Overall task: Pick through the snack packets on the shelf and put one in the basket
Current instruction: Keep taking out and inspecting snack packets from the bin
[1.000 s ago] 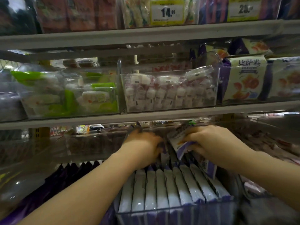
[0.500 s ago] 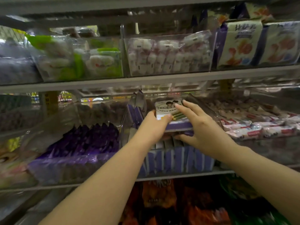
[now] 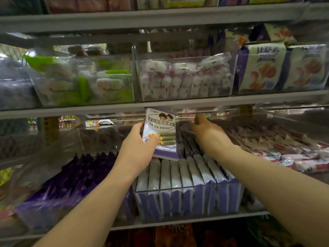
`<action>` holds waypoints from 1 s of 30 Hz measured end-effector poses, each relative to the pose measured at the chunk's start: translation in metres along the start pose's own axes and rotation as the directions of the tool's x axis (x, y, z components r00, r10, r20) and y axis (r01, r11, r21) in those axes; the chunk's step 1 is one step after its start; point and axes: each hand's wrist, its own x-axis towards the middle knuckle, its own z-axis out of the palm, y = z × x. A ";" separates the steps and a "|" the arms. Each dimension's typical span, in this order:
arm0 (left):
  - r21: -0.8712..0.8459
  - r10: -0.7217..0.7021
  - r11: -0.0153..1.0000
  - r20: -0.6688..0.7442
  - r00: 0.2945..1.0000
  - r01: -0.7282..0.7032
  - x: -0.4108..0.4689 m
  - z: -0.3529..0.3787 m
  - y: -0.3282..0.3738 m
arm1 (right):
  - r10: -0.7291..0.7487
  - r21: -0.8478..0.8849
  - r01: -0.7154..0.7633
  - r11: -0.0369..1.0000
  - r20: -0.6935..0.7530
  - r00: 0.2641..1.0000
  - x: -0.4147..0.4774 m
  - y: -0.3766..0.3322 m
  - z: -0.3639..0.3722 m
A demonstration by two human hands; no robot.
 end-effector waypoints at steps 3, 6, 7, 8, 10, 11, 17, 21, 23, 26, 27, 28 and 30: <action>-0.003 0.013 1.000 0.024 1.000 -0.012 0.002 -0.003 -0.002 | 0.022 -0.026 -0.019 0.999 0.102 0.995 0.020 0.012 0.019; -0.003 0.026 1.000 0.056 0.998 -0.026 0.002 -0.008 -0.005 | -0.040 -0.071 0.059 0.996 0.245 0.969 0.020 0.017 0.025; -0.007 0.032 0.999 0.063 0.997 -0.031 0.002 -0.009 -0.006 | -0.035 -0.039 0.050 0.998 0.312 0.949 0.022 0.021 0.024; -0.013 0.038 0.999 0.069 0.997 -0.037 0.002 -0.009 -0.007 | -0.024 -0.029 0.038 0.999 0.371 0.928 0.023 0.023 0.023; -0.022 0.047 0.999 0.074 0.996 -0.045 0.004 -0.009 -0.009 | -0.003 -0.074 0.039 0.997 0.436 0.900 0.029 0.028 0.021; -0.026 0.048 0.999 0.073 0.996 -0.046 0.004 -0.008 -0.009 | -0.003 -0.109 0.055 0.993 0.424 0.906 0.031 0.028 0.020; -0.023 0.039 0.999 0.083 0.996 -0.038 0.004 -0.008 -0.011 | -0.025 -0.265 0.141 0.954 0.399 0.917 0.039 0.024 0.029; -0.007 0.042 0.999 0.081 0.996 -0.042 0.004 -0.008 -0.008 | -0.028 -0.301 0.211 0.930 0.515 0.857 0.033 0.027 0.014; 0.000 0.045 0.999 0.069 0.997 -0.045 0.003 -0.005 -0.005 | -0.007 -0.312 0.192 0.930 0.507 0.862 0.028 0.028 0.011; -0.009 0.048 0.999 0.057 0.997 -0.048 0.001 -0.004 -0.004 | -0.040 -0.259 0.174 0.950 0.452 0.891 0.017 0.025 0.007; -0.011 0.048 0.999 0.058 0.997 -0.048 -0.002 -0.004 -0.003 | -0.070 -0.205 0.162 0.965 0.396 0.915 0.011 0.023 0.002; -0.012 0.049 0.999 0.060 0.997 -0.048 -0.005 -0.004 -0.003 | -0.101 -0.129 0.147 0.981 0.306 0.947 0.005 0.020 -0.005; -0.041 0.047 0.998 0.070 0.996 -0.044 -0.012 -0.005 -0.003 | -0.116 0.088 0.111 0.990 0.058 0.992 -0.010 0.011 -0.017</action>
